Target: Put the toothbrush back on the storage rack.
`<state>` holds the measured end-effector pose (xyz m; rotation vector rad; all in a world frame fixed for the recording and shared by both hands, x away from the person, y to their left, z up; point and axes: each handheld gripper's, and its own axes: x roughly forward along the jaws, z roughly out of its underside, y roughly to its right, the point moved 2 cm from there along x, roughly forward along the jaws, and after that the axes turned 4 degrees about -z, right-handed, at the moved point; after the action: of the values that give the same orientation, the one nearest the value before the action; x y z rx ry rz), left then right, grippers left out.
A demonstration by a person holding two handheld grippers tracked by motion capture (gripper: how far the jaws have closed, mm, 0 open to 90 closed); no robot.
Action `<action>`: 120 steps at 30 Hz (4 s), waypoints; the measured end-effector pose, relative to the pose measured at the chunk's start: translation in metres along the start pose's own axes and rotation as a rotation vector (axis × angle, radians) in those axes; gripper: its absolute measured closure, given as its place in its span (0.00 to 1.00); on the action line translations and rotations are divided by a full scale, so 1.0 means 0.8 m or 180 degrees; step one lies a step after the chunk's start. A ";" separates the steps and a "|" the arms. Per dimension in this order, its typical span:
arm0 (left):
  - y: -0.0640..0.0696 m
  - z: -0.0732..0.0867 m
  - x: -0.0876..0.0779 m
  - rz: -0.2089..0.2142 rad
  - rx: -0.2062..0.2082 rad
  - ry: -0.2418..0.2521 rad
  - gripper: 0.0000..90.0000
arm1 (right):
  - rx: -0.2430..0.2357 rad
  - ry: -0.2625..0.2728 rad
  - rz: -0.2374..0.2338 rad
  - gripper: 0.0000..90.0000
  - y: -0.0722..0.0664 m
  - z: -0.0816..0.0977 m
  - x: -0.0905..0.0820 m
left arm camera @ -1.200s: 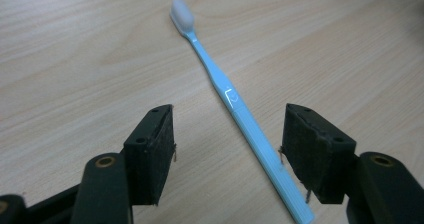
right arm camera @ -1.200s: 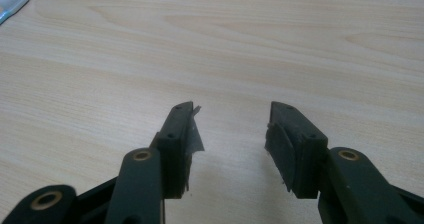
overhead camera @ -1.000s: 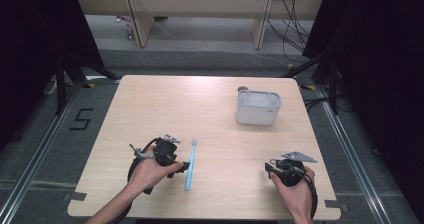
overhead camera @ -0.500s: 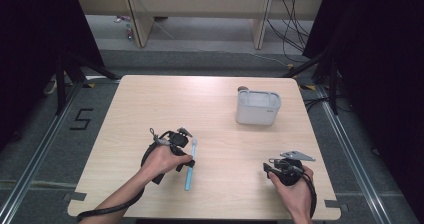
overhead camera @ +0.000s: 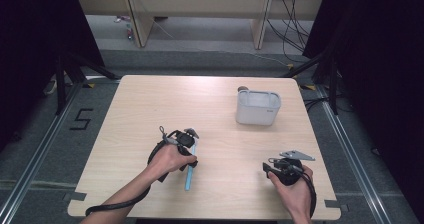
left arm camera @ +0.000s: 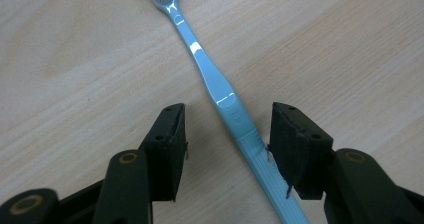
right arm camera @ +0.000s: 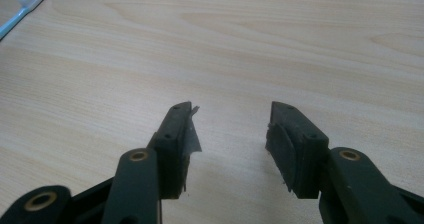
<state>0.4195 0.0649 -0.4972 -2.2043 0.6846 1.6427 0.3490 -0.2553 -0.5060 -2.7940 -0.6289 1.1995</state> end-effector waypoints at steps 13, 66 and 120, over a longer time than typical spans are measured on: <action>0.004 -0.002 0.003 -0.0051 0.0132 -0.0039 0.60 | 0.0020 -0.0012 -0.0019 0.59 0.000 0.001 0.001; -0.002 0.004 0.000 -0.0115 0.0855 -0.0082 0.87 | 0.0042 -0.0052 -0.0133 0.58 -0.006 0.004 0.005; -0.022 0.028 -0.044 0.0103 0.0748 0.2020 0.87 | -0.0128 0.0658 -0.0921 0.61 -0.064 -0.025 0.023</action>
<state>0.4031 0.0980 -0.4706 -2.5339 1.0091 0.7929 0.3566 -0.1987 -0.4946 -2.6866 -1.0027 0.8418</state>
